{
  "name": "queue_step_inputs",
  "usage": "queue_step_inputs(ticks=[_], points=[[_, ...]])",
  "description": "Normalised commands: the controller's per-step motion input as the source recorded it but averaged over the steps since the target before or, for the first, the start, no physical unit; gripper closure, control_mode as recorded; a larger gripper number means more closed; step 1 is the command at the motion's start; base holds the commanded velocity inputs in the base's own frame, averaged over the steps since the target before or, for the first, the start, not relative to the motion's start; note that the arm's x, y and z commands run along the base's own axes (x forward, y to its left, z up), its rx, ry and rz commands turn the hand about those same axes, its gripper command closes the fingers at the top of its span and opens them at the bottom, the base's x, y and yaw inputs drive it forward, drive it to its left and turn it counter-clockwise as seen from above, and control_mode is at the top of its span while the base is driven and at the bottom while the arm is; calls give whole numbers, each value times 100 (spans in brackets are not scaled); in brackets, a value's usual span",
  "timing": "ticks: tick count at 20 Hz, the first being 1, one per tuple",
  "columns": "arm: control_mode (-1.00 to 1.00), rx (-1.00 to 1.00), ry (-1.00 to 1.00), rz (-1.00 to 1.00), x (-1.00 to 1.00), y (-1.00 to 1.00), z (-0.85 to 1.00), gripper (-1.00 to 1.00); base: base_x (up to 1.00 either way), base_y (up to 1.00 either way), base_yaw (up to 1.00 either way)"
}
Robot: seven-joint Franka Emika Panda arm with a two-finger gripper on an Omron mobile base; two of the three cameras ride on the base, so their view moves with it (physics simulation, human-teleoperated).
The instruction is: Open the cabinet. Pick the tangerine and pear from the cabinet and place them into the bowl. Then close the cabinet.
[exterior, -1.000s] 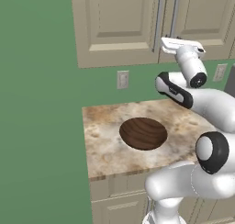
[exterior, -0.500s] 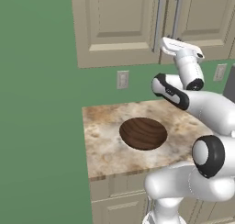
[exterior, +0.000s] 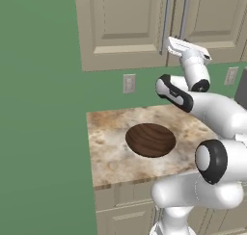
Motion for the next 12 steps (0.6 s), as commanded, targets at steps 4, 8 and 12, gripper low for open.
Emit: queue_step_inputs(ticks=[4, 8, 12], points=[[-100, 5, 0, 4, -72, -100, 63, 100, 0, 0, 0], [-100, 5, 0, 6, -81, -100, 62, 100, 0, 0, 0], [-100, 3, 0, 6, -87, -100, 72, 100, 0, 0, 0]])
